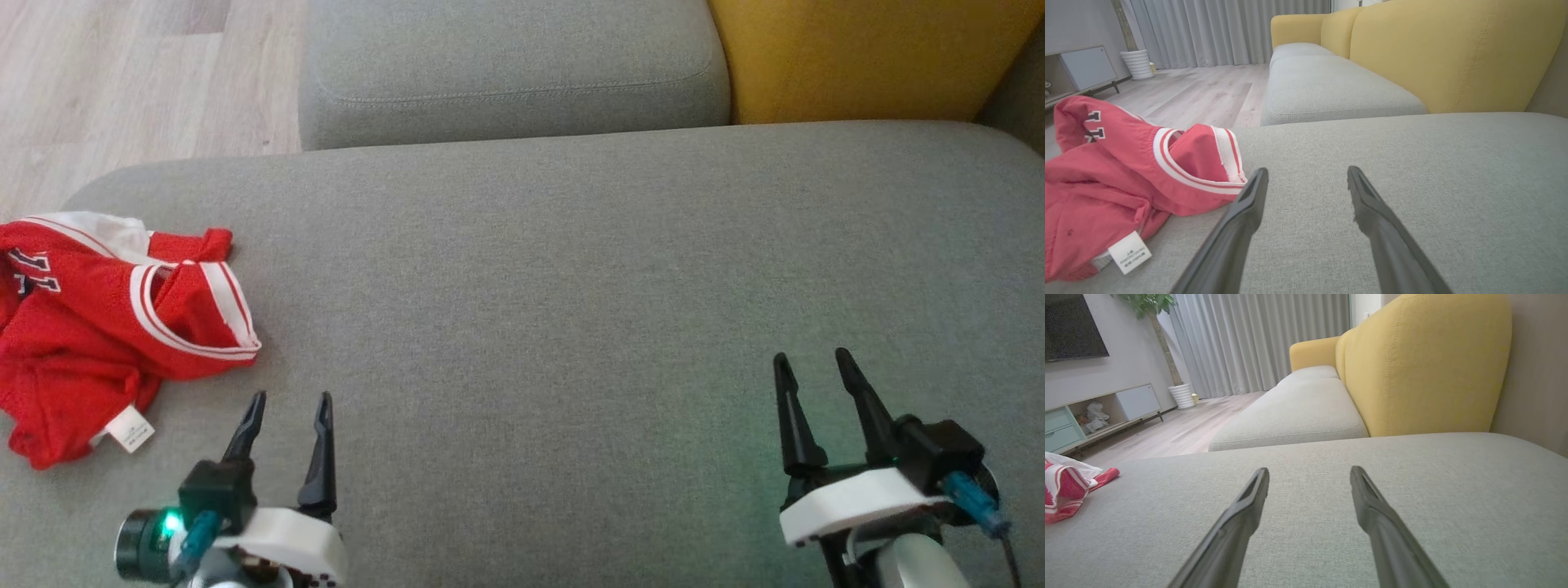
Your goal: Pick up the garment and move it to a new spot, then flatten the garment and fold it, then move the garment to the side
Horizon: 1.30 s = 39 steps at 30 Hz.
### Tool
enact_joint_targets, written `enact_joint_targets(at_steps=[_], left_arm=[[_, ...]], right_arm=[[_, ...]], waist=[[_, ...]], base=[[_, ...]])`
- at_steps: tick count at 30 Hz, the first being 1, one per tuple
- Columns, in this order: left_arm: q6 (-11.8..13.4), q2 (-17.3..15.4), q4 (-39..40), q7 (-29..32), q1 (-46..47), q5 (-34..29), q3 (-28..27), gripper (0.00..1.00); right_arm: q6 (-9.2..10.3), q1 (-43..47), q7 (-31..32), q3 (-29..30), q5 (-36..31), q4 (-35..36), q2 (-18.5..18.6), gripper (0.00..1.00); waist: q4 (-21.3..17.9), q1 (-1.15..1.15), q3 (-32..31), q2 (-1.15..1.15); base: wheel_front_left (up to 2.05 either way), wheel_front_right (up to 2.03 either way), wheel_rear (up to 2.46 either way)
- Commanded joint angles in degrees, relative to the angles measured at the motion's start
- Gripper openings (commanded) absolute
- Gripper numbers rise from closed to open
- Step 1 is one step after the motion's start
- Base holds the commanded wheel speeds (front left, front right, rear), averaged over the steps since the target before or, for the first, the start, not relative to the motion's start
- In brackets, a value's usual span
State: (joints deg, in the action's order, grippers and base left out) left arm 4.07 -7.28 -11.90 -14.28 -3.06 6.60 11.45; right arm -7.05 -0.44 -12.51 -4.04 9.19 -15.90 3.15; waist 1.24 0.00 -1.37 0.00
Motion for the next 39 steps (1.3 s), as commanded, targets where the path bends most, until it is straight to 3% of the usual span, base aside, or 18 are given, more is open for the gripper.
enact_joint_targets(at_steps=[1, 26, 32, 39], left_arm=[[-0.14, 0.00, 1.29, -0.72, 1.98, 0.76, -2.87, 1.00], [-1.83, 2.09, -0.75, -0.72, 2.94, 1.32, -5.80, 1.00], [-1.93, 2.00, 0.08, -0.72, 4.42, 1.85, -6.95, 1.00], [-1.87, 0.97, 1.07, -0.72, 6.06, 2.49, -8.38, 1.00]], right_arm=[[-0.44, -1.36, 0.04, -0.53, 0.63, 1.31, 0.07, 1.00], [-0.44, -1.69, 1.98, 0.61, -1.27, 2.55, -0.26, 1.00], [-0.44, -1.38, 2.76, 0.50, -1.76, 5.48, -0.26, 1.00], [-0.44, -0.44, 4.88, -0.52, -0.71, 9.28, -0.26, 1.00]], waist=[[-0.01, 0.00, -0.01, 0.00], [1.18, 0.00, 0.25, 0.00], [4.41, 0.00, 0.53, 0.00], [11.50, 0.00, 0.89, 0.00]], base=[[0.00, 0.00, 0.00], [0.00, 0.00, 0.00], [0.00, 0.00, 0.00], [0.00, 0.00, 0.00]])
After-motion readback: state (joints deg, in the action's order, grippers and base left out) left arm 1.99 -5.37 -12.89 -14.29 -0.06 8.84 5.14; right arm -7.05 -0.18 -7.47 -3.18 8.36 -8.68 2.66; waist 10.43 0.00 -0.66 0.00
